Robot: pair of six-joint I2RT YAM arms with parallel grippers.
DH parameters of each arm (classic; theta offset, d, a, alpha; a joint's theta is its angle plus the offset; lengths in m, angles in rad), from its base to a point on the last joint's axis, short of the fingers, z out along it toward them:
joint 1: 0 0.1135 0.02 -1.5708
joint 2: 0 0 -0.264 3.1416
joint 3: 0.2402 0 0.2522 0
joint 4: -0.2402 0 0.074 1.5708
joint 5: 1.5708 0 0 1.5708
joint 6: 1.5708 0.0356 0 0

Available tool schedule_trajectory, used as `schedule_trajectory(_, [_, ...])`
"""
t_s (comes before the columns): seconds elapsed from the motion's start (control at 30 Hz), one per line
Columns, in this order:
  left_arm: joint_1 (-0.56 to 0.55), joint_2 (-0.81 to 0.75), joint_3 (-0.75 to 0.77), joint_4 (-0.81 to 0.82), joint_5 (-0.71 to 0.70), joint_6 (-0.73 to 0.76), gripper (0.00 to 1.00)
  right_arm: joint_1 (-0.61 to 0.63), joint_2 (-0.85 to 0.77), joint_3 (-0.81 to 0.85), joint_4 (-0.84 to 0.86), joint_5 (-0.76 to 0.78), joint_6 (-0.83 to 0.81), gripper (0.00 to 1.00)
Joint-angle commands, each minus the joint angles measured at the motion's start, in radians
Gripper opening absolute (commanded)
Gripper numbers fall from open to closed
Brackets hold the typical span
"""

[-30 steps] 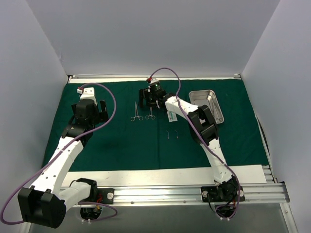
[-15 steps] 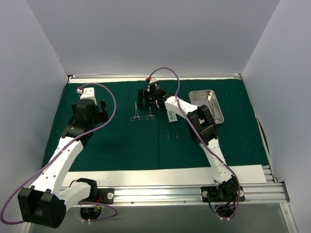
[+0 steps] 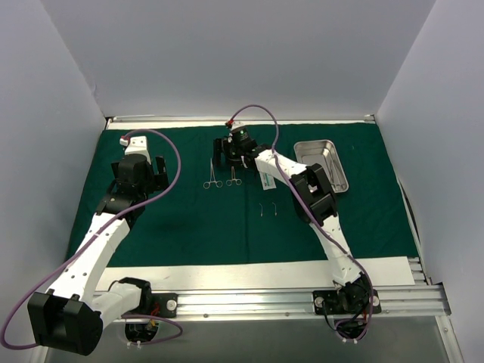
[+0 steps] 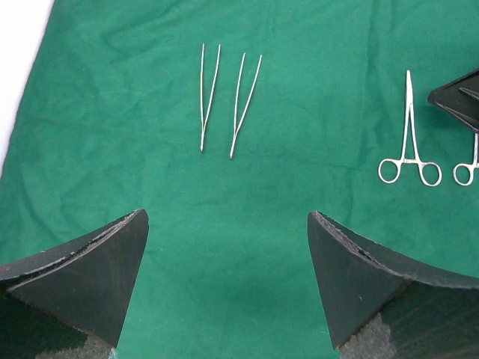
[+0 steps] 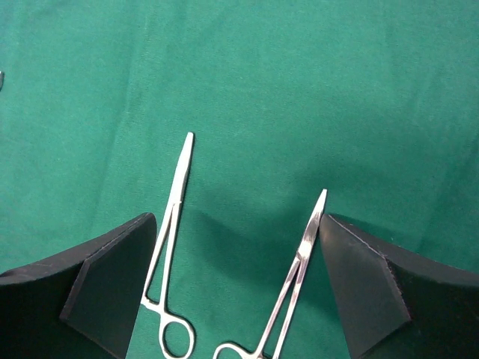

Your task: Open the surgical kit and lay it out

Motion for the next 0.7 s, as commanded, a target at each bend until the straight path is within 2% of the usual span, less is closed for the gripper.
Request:
schedule_trajectory(0.0, [-0.004,-0.010,0.003,0.017,-0.009,0.005,0.97,0.019,0.035,0.018,-0.041,-0.034,0.001,0.86])
schedule_trajectory(0.3, [-0.003,-0.009,0.003,0.017,-0.009,0.005,0.97,0.019,0.012,0.015,-0.050,-0.015,-0.007,0.86])
schedule_trajectory(0.43, [-0.004,-0.009,0.003,0.017,-0.009,0.003,0.97,0.017,-0.060,0.019,-0.072,0.017,-0.036,0.86])
schedule_trajectory(0.67, [-0.004,-0.009,0.005,0.016,-0.011,0.003,0.97,-0.015,-0.229,0.007,-0.240,0.220,-0.070,0.86])
